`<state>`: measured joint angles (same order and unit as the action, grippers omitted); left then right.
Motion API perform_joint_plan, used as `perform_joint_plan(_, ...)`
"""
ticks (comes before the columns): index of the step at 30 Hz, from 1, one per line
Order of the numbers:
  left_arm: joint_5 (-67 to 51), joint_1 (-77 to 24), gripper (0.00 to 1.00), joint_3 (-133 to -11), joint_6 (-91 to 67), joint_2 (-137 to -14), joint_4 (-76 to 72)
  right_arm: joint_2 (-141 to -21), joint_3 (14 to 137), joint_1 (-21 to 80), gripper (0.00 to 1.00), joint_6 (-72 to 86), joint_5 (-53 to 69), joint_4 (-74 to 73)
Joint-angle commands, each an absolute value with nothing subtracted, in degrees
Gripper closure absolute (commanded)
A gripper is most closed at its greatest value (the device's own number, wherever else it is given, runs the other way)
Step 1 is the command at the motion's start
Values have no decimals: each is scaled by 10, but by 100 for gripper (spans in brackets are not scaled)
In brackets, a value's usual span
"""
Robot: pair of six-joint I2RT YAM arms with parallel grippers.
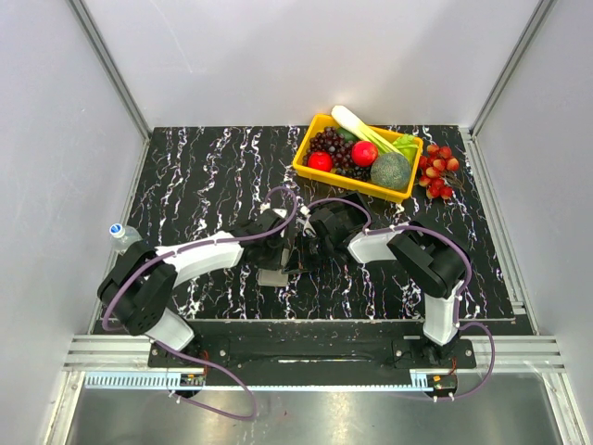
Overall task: Put the credit cards into the card holder
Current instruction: Close the card holder at the center of the board.
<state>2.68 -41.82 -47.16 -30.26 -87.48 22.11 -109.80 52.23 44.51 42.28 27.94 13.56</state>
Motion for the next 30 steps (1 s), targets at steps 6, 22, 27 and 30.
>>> perform_joint_plan(6, 24, -426, 100, -465, -324, -940, 229, -1114, 534, 446, 86, 396, 247, 109)
perform_joint_plan(22, -9, -429, 61, -479, -311, -787, 153, -1096, 533, 446, 74, 393, 213, 98)
perform_joint_plan(27, 29, -428, 53, -461, -322, -709, 149, -1058, 536, 446, 65, 379, 199, 79)
perform_joint_plan(30, 96, -428, 44, -437, -339, -642, 164, -1024, 540, 446, 59, 368, 180, 56)
